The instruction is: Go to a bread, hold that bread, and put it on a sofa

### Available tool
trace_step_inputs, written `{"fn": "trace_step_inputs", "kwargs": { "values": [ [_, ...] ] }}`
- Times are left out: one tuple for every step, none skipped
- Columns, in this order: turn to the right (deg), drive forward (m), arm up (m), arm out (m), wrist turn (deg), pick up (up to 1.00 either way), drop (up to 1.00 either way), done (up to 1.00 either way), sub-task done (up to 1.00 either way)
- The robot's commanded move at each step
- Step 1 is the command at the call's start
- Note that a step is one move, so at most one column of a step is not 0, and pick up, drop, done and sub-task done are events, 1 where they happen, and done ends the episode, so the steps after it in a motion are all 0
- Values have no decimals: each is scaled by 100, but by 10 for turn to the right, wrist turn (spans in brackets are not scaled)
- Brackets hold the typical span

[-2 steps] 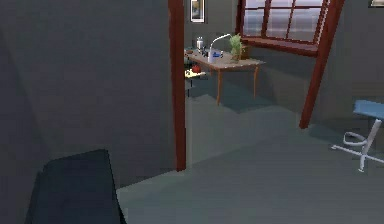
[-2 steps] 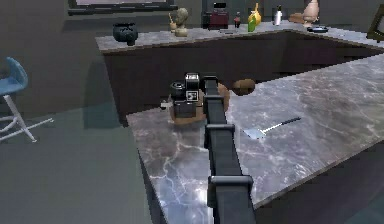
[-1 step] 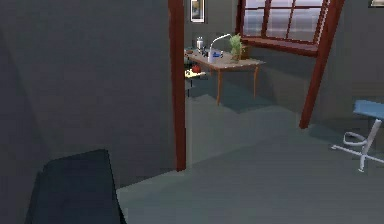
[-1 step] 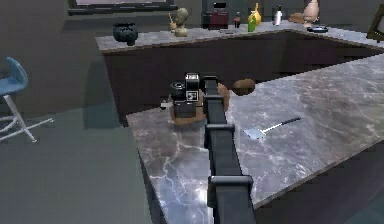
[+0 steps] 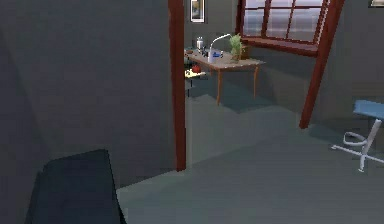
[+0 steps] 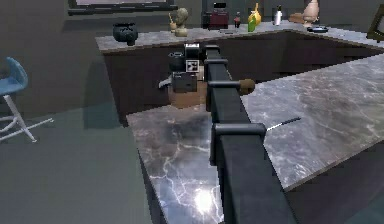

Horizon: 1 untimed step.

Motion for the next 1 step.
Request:
{"fn": "trace_step_inputs", "kwargs": {
  "values": [
    [0,0,0,0,-450,0,0,0,0]
  ]
}}
